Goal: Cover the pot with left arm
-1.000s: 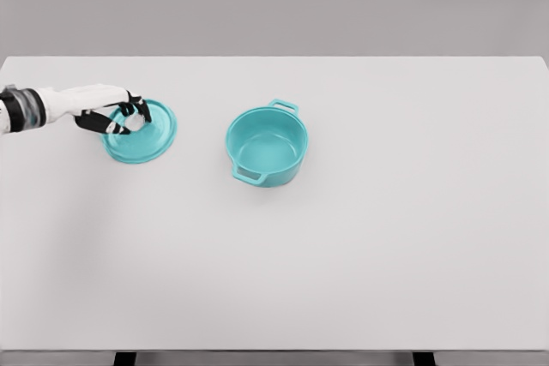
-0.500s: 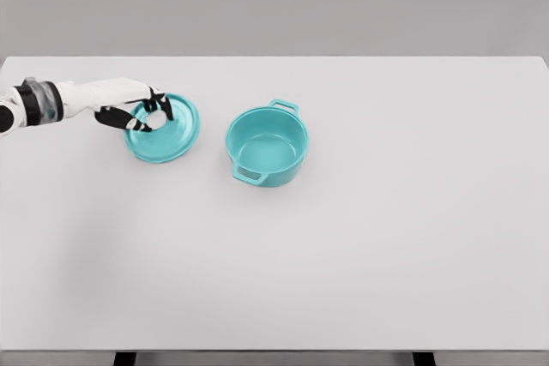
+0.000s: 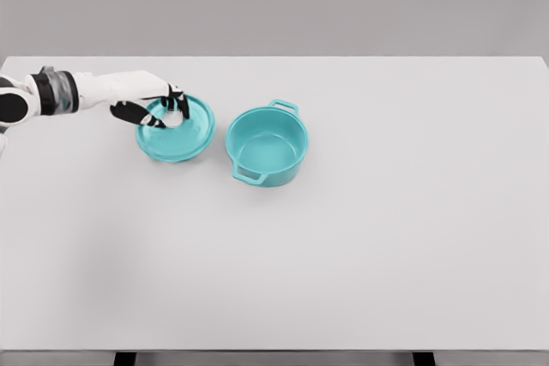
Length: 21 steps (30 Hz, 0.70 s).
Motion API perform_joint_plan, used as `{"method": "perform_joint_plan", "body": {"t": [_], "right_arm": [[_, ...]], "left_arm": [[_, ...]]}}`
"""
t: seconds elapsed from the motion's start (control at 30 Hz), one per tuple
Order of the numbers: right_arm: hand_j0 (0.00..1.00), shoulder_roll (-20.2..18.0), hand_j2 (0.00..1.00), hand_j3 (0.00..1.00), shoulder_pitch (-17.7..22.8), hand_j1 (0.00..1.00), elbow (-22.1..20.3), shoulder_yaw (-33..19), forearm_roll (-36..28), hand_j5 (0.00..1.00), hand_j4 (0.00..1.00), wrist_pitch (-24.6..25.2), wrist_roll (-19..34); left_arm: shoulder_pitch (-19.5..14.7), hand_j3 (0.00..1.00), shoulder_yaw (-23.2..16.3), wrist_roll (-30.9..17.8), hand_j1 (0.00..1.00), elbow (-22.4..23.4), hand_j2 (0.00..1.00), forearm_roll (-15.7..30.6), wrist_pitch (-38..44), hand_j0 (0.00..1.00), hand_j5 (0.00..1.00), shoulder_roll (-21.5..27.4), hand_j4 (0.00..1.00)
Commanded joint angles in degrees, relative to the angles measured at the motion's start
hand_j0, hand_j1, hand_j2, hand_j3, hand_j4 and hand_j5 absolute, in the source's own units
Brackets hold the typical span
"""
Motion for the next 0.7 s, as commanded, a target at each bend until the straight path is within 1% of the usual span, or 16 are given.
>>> {"method": "perform_joint_plan", "body": {"t": [0.0,0.13,0.3,0.57,0.6,0.67], "right_arm": [[1.0,0.0,1.0,1.0,0.0,1.0,0.0,-0.02,0.03,1.0,1.0,-0.03,0.02],[1.0,0.0,1.0,1.0,0.0,1.0,0.0,-0.02,0.03,1.0,1.0,-0.03,0.02],[1.0,0.0,1.0,1.0,0.0,1.0,0.0,-0.02,0.03,1.0,1.0,-0.03,0.02],[1.0,0.0,1.0,1.0,0.0,1.0,0.0,-0.02,0.03,1.0,1.0,-0.03,0.02],[1.0,0.0,1.0,1.0,0.0,1.0,0.0,0.07,0.03,1.0,1.0,-0.03,0.02],[1.0,0.0,1.0,1.0,0.0,1.0,0.0,-0.02,0.03,1.0,1.0,-0.03,0.02]], "left_arm": [[0.0,0.51,-0.67,0.01,0.51,-0.89,0.51,0.57,0.13,0.51,0.51,-0.03,0.51],[-0.53,0.51,-0.67,0.01,0.51,-1.33,0.51,0.83,0.13,0.51,0.51,0.05,0.51],[-0.79,0.51,-0.67,0.01,0.51,-2.12,0.51,2.24,0.13,0.51,0.51,0.14,0.51],[-2.37,0.51,-0.85,0.01,0.51,-2.82,0.51,3.47,0.13,0.51,0.51,-0.21,0.51],[-2.55,0.51,-2.16,0.01,0.51,-2.82,0.51,3.56,0.13,0.51,0.51,-0.39,0.51],[-2.99,0.51,-2.78,0.01,0.51,-2.91,0.51,3.82,0.13,0.51,0.51,-0.65,0.51]]}}
